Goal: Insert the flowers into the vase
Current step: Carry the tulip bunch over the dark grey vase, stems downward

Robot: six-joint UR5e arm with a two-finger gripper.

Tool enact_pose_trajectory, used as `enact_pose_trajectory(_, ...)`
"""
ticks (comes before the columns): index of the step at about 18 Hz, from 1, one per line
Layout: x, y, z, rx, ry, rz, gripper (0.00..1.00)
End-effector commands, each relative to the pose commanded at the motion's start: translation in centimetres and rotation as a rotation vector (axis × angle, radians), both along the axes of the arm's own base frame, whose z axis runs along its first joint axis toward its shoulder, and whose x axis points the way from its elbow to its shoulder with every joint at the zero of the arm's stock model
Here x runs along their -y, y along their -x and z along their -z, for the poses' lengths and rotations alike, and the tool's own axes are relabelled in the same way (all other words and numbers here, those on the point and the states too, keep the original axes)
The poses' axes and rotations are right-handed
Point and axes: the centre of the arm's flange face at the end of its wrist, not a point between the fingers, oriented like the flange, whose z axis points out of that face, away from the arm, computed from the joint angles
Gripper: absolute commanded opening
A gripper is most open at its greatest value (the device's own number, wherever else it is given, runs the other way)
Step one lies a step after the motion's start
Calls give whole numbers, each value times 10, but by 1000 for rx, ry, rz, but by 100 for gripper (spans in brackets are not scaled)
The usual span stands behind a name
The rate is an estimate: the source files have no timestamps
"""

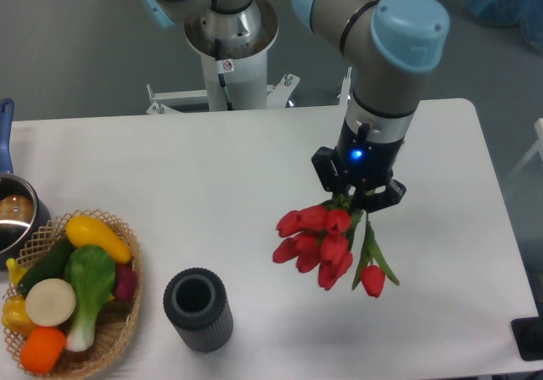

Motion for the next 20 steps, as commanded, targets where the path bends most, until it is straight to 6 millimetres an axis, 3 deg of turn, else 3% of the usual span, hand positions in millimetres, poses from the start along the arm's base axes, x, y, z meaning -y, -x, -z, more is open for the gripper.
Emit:
enact_pose_trajectory(3,2,-6,-30,69,-179,-19,0)
enact_pose_trajectory(6,-10,-17,-56,189,-416,8,0)
enact_pose_trajectory(10,-15,-19,-74,308,-612,48,0)
enact_pose_trajectory(16,-27,-22,-77,285,-703,116,1)
enact_pose_trajectory(20,-55,-24,-63,253,-737,184,3)
